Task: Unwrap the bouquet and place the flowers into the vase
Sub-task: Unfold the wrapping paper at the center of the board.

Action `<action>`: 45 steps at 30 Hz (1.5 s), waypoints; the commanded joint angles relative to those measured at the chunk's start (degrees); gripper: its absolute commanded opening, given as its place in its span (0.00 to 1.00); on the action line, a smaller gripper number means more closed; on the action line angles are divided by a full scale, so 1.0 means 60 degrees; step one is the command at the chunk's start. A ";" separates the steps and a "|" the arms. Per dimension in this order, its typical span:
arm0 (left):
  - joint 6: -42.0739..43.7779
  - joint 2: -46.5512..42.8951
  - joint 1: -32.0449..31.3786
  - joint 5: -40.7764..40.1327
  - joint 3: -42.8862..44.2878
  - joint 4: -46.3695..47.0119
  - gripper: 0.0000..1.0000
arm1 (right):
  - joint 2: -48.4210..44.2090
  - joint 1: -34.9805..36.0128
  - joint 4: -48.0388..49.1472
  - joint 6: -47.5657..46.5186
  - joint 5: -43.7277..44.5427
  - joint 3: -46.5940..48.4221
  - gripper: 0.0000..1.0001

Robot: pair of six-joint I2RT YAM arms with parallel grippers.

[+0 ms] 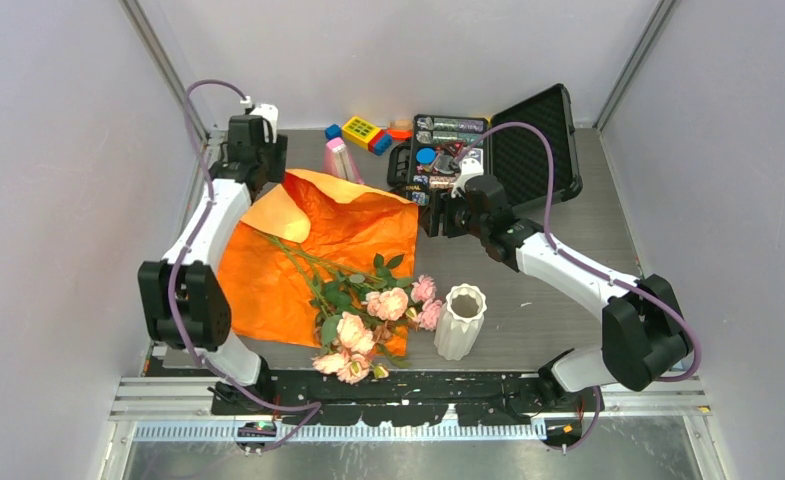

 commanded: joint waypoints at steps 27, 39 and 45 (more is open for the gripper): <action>-0.3951 -0.1552 -0.0645 0.1013 -0.5225 0.3079 0.71 | -0.0337 -0.0026 0.0566 0.0196 -0.0126 0.0104 0.67; -0.7261 -0.1561 0.2276 0.3439 -0.5339 0.3769 0.60 | -0.0372 -0.0026 0.0579 0.0141 -0.0110 0.0089 0.67; -0.8169 -0.0919 0.3333 0.3976 -0.5371 0.4589 0.58 | -0.0388 -0.0027 0.0563 0.0135 -0.0097 0.0097 0.67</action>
